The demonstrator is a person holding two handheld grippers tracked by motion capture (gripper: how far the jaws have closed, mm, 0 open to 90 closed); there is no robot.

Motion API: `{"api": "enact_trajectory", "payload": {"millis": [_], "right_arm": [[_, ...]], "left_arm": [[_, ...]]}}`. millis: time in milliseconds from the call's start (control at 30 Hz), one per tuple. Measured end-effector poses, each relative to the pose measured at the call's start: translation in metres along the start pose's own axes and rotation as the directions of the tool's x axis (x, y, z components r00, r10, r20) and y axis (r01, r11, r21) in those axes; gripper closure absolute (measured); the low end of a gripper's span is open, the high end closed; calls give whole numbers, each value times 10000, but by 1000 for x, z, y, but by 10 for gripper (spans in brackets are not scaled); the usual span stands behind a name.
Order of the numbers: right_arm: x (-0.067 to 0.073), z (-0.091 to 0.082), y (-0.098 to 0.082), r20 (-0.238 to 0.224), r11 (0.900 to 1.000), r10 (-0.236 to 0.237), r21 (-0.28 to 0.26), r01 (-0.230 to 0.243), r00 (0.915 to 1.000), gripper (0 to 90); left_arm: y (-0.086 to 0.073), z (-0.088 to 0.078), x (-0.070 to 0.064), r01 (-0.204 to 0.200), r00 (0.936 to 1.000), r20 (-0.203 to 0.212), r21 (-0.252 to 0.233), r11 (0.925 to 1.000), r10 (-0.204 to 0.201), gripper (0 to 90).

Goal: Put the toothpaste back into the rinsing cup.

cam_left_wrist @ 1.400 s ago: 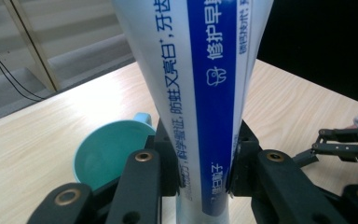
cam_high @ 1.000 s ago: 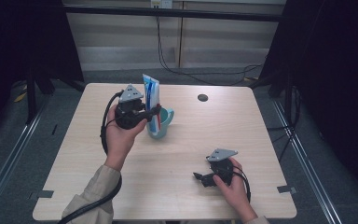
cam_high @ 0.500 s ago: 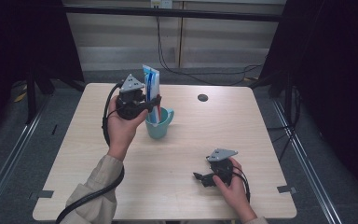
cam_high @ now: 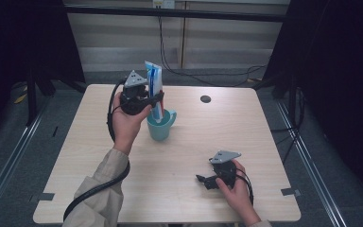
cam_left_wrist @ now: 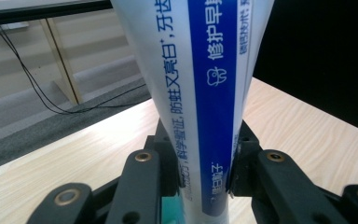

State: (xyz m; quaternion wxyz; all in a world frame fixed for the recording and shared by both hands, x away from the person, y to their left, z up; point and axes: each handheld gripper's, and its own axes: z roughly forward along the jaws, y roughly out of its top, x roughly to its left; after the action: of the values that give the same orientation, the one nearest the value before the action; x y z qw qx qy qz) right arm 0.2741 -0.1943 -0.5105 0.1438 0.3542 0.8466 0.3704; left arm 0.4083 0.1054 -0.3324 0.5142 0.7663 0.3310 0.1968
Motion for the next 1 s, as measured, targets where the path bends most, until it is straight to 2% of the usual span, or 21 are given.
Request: {"api": "enact_trajectory", "payload": {"millis": [667,867,1000], "right_arm": [[0,0,0,12,10000,-2,0,2,10000,164],[0,0,0,-3,10000,1,-4,-1,10000,164],[0,0,0,-2,10000,3,-5,-3,10000,164]], "left_arm": [[-7,25,15,281,9987,-411,-181,9994,-288,705],[-12,32,18,248,9974,-674,-156,9996,-258,704],[-18,36,20,358,9958,-835,-293,9989,-381,704]]}}
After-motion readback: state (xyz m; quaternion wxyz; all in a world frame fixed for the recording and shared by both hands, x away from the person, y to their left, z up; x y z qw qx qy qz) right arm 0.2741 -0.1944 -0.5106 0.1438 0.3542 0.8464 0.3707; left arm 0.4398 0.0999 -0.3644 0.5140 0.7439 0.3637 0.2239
